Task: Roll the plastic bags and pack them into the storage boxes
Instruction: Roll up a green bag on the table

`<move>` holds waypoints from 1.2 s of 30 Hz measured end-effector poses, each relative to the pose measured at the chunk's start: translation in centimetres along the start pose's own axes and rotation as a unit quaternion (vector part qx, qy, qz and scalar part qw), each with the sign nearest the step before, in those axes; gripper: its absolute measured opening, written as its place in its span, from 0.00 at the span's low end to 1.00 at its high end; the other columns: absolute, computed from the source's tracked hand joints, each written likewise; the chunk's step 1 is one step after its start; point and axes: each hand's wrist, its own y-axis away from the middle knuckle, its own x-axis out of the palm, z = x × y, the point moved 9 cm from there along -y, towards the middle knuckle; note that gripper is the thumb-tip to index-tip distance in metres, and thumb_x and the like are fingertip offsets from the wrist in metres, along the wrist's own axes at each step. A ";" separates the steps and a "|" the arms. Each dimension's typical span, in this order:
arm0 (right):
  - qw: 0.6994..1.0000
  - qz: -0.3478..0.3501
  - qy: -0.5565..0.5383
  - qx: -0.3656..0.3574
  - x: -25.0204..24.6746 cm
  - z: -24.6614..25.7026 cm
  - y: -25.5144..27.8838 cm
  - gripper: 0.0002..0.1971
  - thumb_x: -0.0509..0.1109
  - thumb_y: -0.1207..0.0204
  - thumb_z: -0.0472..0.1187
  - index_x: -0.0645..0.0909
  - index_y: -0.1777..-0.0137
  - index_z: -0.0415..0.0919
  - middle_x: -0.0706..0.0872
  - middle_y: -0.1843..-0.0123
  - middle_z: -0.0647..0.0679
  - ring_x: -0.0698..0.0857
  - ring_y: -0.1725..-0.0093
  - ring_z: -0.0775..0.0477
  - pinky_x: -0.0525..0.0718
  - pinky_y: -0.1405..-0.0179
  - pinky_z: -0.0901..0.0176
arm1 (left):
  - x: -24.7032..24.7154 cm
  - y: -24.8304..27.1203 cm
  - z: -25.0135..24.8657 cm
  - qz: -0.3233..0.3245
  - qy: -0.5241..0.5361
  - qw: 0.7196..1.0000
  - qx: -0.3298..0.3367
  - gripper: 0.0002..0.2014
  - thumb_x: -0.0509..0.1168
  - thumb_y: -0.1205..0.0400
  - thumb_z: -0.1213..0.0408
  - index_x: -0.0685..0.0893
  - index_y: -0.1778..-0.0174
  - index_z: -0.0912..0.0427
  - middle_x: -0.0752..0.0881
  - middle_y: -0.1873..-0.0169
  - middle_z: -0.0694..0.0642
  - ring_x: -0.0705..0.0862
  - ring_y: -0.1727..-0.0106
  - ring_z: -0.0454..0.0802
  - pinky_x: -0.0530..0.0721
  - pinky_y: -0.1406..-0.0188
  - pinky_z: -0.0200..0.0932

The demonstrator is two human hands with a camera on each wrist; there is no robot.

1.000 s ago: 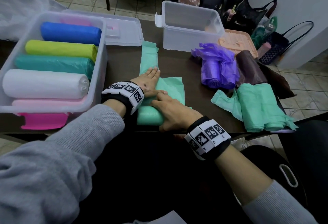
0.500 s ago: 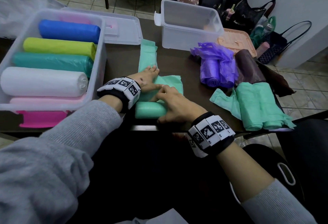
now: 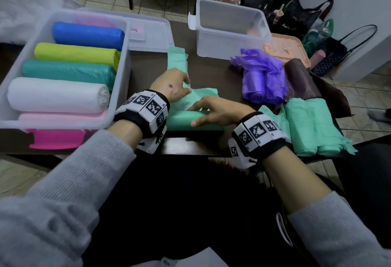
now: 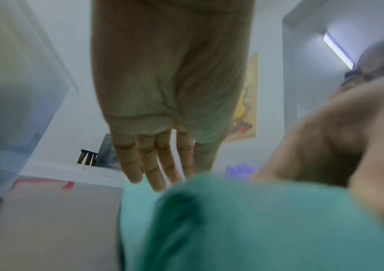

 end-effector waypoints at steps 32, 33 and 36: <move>0.991 -0.102 0.065 0.053 -0.3 -0.5 1.5 0.30 0.73 0.29 0.44 0.72 0.26 0.43 0.78 0.34 0.44 0.77 0.35 0.46 0.69 0.42 0.65 | 2.5 4.5 0.1 0.066 -0.080 0.994 0.038 0.41 0.80 0.37 0.49 0.74 0.29 0.53 0.70 0.33 0.55 0.65 0.30 0.54 0.70 0.33 0.49; 0.993 -0.089 0.059 0.059 -0.4 -0.6 1.4 0.29 0.72 0.29 0.45 0.73 0.27 0.44 0.80 0.35 0.45 0.78 0.37 0.47 0.70 0.44 0.65 | 2.1 4.5 -0.1 0.050 -0.077 0.995 0.048 0.36 0.80 0.37 0.52 0.76 0.33 0.53 0.75 0.37 0.54 0.70 0.34 0.53 0.72 0.38 0.47; 0.993 -0.072 0.042 0.079 -0.8 -0.9 1.1 0.26 0.72 0.30 0.48 0.76 0.31 0.47 0.82 0.40 0.49 0.80 0.43 0.49 0.75 0.45 0.61 | 1.4 4.4 0.2 0.039 -0.062 0.997 0.034 0.25 0.80 0.36 0.56 0.81 0.44 0.51 0.83 0.44 0.54 0.80 0.43 0.54 0.79 0.45 0.48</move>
